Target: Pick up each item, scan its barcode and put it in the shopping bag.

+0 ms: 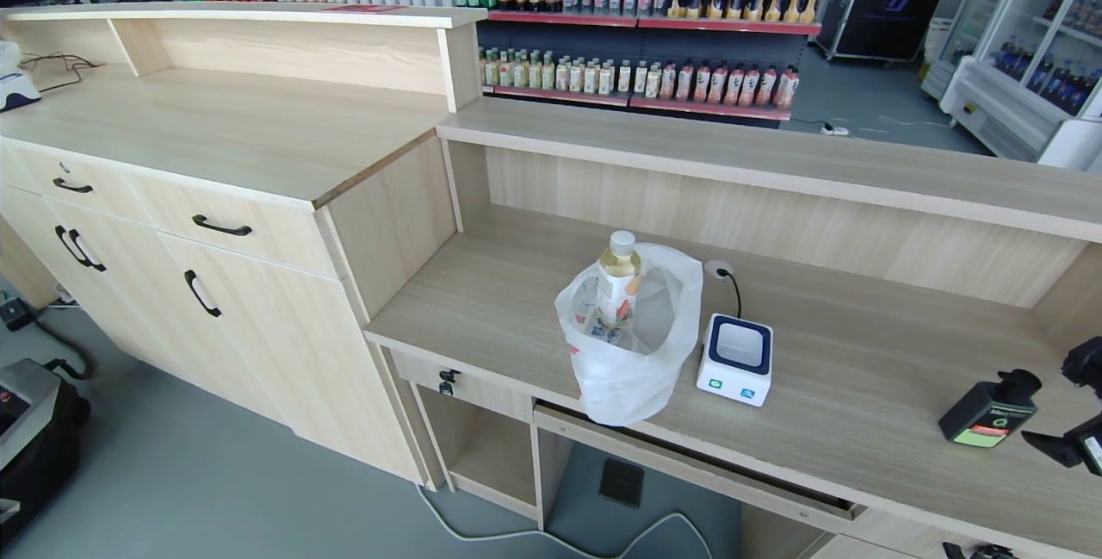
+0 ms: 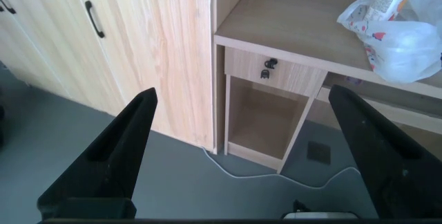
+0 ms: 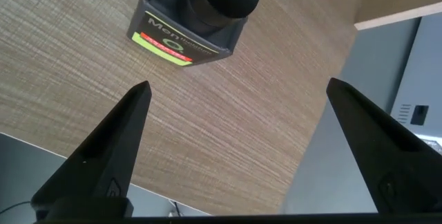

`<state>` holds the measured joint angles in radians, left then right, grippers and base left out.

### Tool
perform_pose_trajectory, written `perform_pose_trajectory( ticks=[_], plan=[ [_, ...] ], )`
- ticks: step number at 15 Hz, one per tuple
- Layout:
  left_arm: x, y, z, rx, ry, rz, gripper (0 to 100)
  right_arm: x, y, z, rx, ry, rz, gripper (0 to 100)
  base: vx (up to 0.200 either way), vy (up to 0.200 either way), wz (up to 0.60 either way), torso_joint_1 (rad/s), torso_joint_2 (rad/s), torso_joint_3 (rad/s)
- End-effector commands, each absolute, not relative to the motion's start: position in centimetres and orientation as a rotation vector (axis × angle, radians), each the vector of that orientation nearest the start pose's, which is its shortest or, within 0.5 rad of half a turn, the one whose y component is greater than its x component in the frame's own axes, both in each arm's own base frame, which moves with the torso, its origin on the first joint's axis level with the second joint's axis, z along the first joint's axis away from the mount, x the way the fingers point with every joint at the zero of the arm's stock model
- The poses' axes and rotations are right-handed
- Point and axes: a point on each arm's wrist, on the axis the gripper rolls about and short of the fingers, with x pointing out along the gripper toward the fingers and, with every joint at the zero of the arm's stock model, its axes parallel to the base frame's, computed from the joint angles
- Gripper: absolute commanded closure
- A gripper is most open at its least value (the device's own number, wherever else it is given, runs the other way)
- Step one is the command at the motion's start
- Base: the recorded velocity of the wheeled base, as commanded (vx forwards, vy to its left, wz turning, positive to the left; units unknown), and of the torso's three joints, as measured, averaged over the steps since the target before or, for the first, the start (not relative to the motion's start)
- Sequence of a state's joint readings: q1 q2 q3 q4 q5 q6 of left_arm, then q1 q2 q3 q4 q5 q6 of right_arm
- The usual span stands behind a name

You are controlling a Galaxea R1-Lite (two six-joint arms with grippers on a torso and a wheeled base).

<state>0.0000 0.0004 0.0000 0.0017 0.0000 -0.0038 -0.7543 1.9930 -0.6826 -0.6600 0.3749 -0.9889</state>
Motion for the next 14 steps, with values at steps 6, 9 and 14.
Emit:
perform_pose_trajectory(
  ticks=[6, 9, 14],
  plan=[
    [-2.3, 0.0, 7.5, -0.005, 0.002, 0.000, 0, 26.1, -21.4, 3.9, -0.561, 0.627, 0.070, 0, 0.000, 0.000, 0.00, 0.000, 0.00, 0.000],
    [-2.3, 0.0, 7.5, -0.005, 0.002, 0.000, 0, 27.1, -21.5, 3.3, -0.566, 0.624, 0.089, 0, 0.000, 0.000, 0.00, 0.000, 0.00, 0.000],
    [-2.3, 0.0, 7.5, -0.005, 0.002, 0.000, 0, 29.1, -21.9, 2.6, -0.576, 0.588, 0.130, 0, 0.000, 0.000, 0.00, 0.000, 0.00, 0.000]
  ],
)
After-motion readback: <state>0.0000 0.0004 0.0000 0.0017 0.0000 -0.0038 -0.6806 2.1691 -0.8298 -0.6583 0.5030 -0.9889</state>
